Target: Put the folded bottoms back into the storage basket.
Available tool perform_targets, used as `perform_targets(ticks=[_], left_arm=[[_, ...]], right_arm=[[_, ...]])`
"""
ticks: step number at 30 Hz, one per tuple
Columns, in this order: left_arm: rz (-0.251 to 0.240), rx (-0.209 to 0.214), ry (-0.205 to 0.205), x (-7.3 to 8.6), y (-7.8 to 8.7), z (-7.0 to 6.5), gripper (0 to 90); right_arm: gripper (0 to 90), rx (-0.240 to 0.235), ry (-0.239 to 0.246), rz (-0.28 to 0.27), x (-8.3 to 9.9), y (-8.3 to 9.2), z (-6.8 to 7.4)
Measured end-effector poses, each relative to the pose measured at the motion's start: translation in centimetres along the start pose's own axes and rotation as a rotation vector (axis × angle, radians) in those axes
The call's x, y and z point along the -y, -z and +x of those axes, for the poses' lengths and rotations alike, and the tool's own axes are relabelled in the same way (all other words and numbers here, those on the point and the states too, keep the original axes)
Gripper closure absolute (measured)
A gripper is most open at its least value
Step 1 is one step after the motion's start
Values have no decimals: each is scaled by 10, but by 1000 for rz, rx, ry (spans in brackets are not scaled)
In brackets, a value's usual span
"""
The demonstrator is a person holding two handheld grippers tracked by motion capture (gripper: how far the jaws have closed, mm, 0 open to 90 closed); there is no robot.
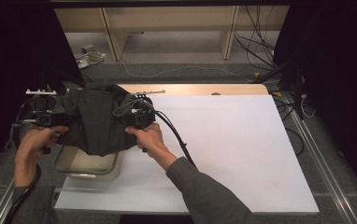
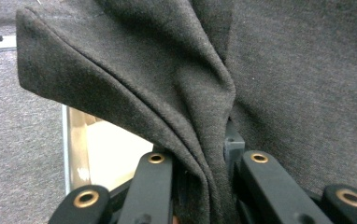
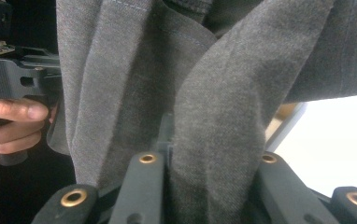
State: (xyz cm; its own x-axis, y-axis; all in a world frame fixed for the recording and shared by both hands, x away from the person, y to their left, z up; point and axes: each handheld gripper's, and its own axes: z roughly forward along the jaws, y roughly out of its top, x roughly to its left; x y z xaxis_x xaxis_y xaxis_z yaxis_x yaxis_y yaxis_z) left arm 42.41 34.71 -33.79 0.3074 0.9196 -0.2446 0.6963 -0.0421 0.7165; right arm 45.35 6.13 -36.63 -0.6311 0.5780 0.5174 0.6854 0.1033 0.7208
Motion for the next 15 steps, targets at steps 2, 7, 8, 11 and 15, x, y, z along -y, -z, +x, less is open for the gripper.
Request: perform_targets(ticks=[2,7,8,11,15], left_arm=[[0,-1,0,1,0,1,789],[12,-15,-12,3,-1,7,789],[13,-19,-7,4,-2,8,789],[17,-26,3,5,-3,11,788],[23,-29,10,7,-3,17,788]], right_arm=[[752,0,-5,0,1,-3,1],[752,3,-7,13,3,-9,2],[752,2,-8,15,4,-11,2],[752,-1,-13,22,6,-17,5],[752,-1,-14,26,7,-21,6]])
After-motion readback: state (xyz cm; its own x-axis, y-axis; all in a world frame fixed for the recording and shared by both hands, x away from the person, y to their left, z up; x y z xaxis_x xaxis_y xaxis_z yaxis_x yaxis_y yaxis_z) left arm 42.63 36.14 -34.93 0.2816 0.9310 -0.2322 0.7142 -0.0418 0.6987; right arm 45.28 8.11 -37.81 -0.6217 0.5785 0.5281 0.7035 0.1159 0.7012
